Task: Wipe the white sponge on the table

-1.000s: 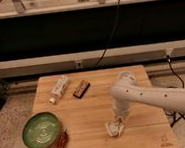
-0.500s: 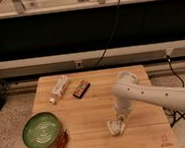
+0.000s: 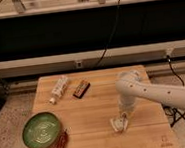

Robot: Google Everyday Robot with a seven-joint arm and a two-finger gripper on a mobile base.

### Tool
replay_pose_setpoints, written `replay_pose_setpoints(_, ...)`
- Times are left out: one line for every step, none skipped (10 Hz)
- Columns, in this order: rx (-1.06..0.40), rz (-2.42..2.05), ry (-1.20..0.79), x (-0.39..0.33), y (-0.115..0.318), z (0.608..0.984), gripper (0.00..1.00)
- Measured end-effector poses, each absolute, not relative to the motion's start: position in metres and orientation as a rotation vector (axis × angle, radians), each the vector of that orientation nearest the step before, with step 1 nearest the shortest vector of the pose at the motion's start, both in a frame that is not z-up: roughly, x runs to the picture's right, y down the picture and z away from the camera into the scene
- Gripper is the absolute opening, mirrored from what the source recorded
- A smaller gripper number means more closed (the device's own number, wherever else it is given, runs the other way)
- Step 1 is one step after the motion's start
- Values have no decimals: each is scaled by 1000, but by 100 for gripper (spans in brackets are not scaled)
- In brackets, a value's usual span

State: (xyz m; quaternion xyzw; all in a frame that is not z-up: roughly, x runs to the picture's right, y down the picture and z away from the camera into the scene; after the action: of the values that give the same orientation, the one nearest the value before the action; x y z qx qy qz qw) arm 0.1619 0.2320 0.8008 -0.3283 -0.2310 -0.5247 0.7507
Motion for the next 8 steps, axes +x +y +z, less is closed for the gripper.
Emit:
replay_pose_setpoints(-721, -1158, -507, 156, 226, 805, 0)
replay_pose_setpoints(-722, -1168, -508, 149, 221, 808, 0)
replay_pose_setpoints(-725, -1168, -506, 150, 220, 808, 0)
replay_pose_setpoints(-728, -1170, -504, 151, 220, 808, 0)
replay_pose_setpoints(-731, -1178, -503, 148, 218, 809, 0)
replay_pose_setpoints(-735, -1182, -503, 146, 218, 810, 0)
replay_pose_setpoints(-737, -1189, -505, 140, 215, 812, 0)
replay_pose_setpoints(-739, -1202, -509, 136, 212, 814, 0)
